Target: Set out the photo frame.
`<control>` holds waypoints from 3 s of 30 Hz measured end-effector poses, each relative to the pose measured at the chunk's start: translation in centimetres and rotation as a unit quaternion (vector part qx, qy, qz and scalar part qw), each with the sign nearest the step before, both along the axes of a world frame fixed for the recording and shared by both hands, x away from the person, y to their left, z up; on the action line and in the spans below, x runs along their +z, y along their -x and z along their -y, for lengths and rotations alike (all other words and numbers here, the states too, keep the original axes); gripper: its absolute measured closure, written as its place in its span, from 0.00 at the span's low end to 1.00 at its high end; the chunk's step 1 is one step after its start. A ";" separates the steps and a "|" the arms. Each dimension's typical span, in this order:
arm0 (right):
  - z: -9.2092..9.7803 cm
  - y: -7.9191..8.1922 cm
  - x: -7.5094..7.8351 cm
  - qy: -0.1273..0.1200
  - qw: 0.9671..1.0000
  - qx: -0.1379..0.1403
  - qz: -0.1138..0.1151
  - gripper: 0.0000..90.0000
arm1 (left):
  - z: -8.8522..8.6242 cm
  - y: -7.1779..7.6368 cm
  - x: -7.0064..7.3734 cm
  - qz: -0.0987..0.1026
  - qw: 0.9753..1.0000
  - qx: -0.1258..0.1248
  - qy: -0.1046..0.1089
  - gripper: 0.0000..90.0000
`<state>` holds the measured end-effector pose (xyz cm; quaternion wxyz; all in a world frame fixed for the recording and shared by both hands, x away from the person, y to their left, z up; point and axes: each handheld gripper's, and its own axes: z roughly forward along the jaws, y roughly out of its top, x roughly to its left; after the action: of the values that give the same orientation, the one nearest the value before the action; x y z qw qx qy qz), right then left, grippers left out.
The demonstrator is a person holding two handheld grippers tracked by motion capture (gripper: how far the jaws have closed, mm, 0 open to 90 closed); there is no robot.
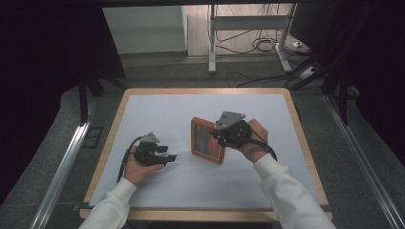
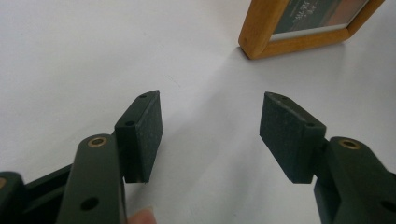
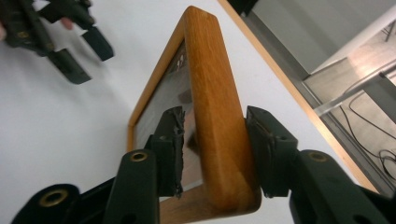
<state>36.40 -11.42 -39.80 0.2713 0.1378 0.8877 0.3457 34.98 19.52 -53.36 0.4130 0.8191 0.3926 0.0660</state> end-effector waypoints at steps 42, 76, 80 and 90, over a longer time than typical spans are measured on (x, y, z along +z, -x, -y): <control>8.4 2.8 -6.1 -0.168 0.973 -0.127 -0.093 0.33 | 0.6 0.5 0.5 0.016 1.000 -0.004 -0.008 0.42; 3.3 4.1 -11.3 -0.096 0.983 -0.026 -0.156 1.00 | 0.3 2.9 0.6 0.032 0.999 0.000 -0.011 0.40; 2.6 3.2 -11.9 -0.092 0.982 -0.029 -0.164 1.00 | 0.3 2.9 0.5 0.032 0.999 -0.001 -0.013 0.39; 2.8 2.4 -12.3 -0.092 0.982 -0.041 -0.161 1.00 | 0.1 2.7 0.4 0.028 1.000 0.005 -0.012 0.39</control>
<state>33.99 -14.24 -52.12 0.1247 0.2520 0.8776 0.3882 32.25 19.41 -53.00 0.4141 0.8195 0.3843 0.0959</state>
